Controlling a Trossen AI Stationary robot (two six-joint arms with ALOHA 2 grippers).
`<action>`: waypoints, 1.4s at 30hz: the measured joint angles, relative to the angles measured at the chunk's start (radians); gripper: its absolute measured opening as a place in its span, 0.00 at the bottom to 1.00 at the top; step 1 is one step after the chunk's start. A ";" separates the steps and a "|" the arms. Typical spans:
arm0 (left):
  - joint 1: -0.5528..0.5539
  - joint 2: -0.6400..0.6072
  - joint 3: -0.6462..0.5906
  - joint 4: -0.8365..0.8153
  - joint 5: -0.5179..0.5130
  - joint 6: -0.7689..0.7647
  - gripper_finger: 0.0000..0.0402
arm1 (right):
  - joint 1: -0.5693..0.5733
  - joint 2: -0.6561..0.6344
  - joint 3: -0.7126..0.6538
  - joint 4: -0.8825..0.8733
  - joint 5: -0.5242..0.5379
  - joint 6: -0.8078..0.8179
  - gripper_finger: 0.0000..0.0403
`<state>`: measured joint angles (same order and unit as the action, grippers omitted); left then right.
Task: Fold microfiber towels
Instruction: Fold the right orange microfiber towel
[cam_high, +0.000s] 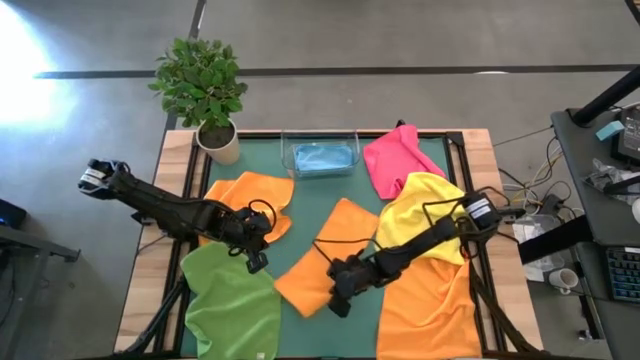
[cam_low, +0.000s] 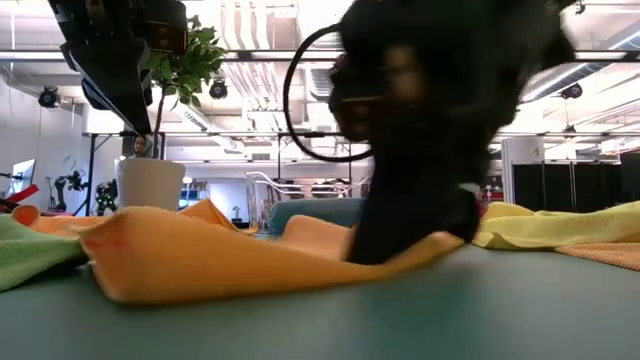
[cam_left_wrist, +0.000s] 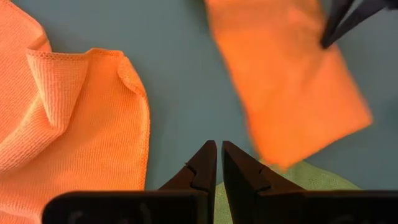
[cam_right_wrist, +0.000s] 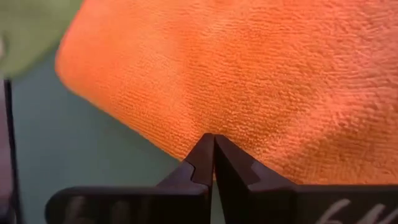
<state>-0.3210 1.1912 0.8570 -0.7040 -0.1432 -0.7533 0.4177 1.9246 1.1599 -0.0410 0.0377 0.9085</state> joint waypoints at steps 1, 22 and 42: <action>0.000 0.000 0.000 -0.001 0.000 0.000 0.03 | 0.013 -0.011 0.000 -0.039 -0.010 0.000 0.02; 0.000 0.000 0.000 0.042 0.000 0.061 0.06 | 0.156 -0.275 -0.003 -0.455 0.096 -0.090 0.02; -0.119 0.192 0.032 0.544 0.061 0.383 0.35 | 0.401 -0.258 -0.003 -0.232 0.218 -0.164 0.36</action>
<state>-0.4403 1.3828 0.8886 -0.1602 -0.0825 -0.3702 0.8185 1.6669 1.1572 -0.2730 0.2556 0.7440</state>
